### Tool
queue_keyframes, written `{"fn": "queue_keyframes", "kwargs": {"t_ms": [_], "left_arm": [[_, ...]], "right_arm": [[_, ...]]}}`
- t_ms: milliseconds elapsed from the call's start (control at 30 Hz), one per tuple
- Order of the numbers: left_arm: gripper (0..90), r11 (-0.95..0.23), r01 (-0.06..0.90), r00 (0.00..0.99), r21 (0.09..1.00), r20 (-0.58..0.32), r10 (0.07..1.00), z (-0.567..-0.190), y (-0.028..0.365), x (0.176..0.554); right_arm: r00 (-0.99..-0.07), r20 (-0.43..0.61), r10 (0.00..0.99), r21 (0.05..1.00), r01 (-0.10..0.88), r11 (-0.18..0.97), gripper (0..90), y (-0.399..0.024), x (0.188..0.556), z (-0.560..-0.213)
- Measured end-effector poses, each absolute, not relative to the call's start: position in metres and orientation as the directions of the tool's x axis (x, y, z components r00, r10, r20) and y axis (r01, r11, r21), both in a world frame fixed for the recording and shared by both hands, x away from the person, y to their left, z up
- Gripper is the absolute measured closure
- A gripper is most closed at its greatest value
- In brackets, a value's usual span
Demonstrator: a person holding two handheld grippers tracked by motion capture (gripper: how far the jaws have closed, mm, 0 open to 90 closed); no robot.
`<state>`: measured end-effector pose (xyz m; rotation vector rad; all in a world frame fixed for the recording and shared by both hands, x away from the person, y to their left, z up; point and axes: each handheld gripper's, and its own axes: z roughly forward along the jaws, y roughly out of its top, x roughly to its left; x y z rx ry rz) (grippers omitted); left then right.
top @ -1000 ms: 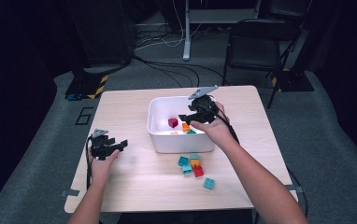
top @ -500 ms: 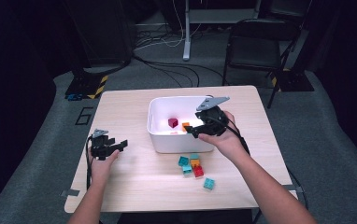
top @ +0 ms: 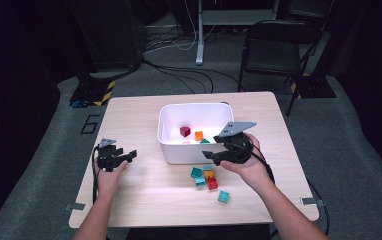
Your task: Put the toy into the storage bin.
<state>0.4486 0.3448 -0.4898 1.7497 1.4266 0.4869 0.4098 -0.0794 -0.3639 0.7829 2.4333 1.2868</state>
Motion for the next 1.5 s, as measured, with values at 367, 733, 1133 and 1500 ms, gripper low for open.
{"fn": "queue_keyframes", "kwargs": {"t_ms": [367,733,1133,1500], "left_arm": [[33.3,-0.035,0.628,0.286,0.778,-0.189,0.940,-0.490,0.345,0.449],[33.2,-0.034,0.627,0.285,0.778,-0.188,0.940,-0.490,0.345,0.448],[33.3,-0.036,0.626,0.286,0.779,-0.186,0.940,-0.490,0.345,0.449],[33.3,-0.036,0.626,0.286,0.779,-0.186,0.940,-0.490,0.345,0.449]], "right_arm": [[-0.803,0.041,0.594,0.822,0.365,0.437,35.7,-0.096,0.397,-0.400],[-0.806,0.029,0.591,0.806,0.369,0.463,44.5,-0.101,0.390,-0.438],[-0.790,0.040,0.612,0.771,0.414,0.484,47.7,-0.095,0.389,-0.475],[-0.774,0.058,0.630,0.753,0.449,0.481,47.0,-0.087,0.386,-0.497]]}}
